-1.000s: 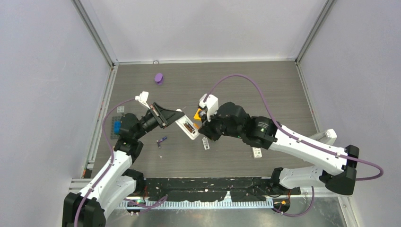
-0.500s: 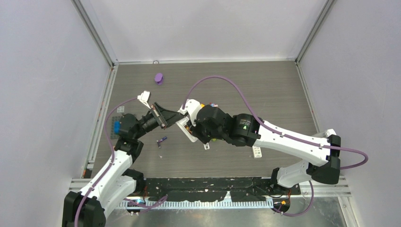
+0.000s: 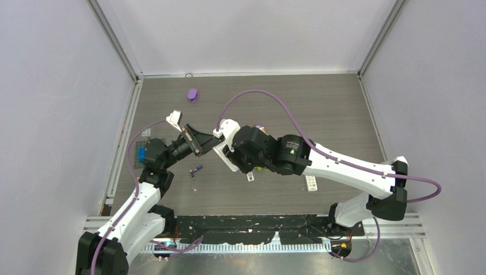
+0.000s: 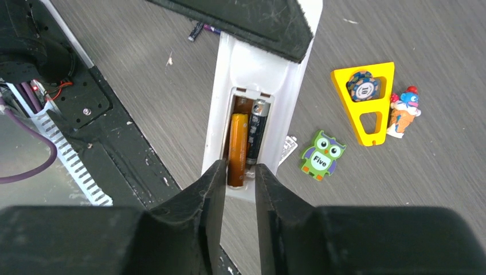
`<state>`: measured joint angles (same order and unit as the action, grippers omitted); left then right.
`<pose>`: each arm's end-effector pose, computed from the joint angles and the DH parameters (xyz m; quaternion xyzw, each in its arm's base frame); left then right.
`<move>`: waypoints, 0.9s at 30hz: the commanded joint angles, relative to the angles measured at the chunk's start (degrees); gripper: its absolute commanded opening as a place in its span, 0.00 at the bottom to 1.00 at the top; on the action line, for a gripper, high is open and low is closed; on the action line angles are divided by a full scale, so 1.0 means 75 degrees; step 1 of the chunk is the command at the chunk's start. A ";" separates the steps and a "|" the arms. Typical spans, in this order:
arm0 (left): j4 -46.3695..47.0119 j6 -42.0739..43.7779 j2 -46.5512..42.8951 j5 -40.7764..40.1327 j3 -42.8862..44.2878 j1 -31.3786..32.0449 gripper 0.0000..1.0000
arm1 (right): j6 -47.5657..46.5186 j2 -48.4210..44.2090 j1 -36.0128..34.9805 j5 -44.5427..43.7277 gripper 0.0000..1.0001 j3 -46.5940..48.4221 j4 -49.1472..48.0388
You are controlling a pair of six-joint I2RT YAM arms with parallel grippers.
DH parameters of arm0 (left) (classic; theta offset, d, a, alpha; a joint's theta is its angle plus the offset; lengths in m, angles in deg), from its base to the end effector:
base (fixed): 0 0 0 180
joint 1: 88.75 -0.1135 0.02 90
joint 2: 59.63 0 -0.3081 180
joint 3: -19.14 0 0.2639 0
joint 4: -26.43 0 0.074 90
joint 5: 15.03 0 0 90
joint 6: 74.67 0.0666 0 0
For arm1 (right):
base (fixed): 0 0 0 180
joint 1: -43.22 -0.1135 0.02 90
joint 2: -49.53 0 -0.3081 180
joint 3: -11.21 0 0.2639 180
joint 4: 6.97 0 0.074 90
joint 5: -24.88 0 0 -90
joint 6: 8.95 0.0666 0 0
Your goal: Load the batteries into the remote control
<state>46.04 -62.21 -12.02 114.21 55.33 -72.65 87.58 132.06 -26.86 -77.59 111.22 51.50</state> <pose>0.1759 -0.0946 0.3067 -0.0969 0.6599 -0.6696 0.3268 0.1282 0.3116 0.4071 -0.4380 0.7927 0.1780 0.3848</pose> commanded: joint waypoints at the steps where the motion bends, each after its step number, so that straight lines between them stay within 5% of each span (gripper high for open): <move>1: 0.0621 -0.0319 -0.0048 -0.0065 -0.0042 -0.0002 0.00 | 0.0256 -0.0208 -0.0030 -0.0251 0.35 0.0410 -0.0123; 9: 0.1434 -0.1101 0.0173 -0.0474 -0.0309 -0.0002 0.00 | 0.1366 -0.1417 0.0014 -0.0996 0.54 -0.0240 -0.1022; 14: 0.2466 -0.1990 0.0292 -0.0833 -0.0439 -0.0002 0.00 | 0.2935 -0.2795 0.0122 -0.1668 0.73 -0.1936 -0.2351; 19: 0.2981 -0.2497 0.0333 -0.0988 -0.0227 -0.0001 0.00 | 0.3674 -0.3397 0.0134 -0.1562 0.75 -0.3050 -0.3596; 27: 0.2969 -0.2710 0.0214 -0.1156 -0.0207 0.0010 0.00 | 0.4007 -0.3267 0.0157 -0.1269 0.69 -0.3081 -0.3850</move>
<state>63.68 -80.67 -9.46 107.15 52.07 -72.65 114.48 107.25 -25.90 -87.32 87.55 27.76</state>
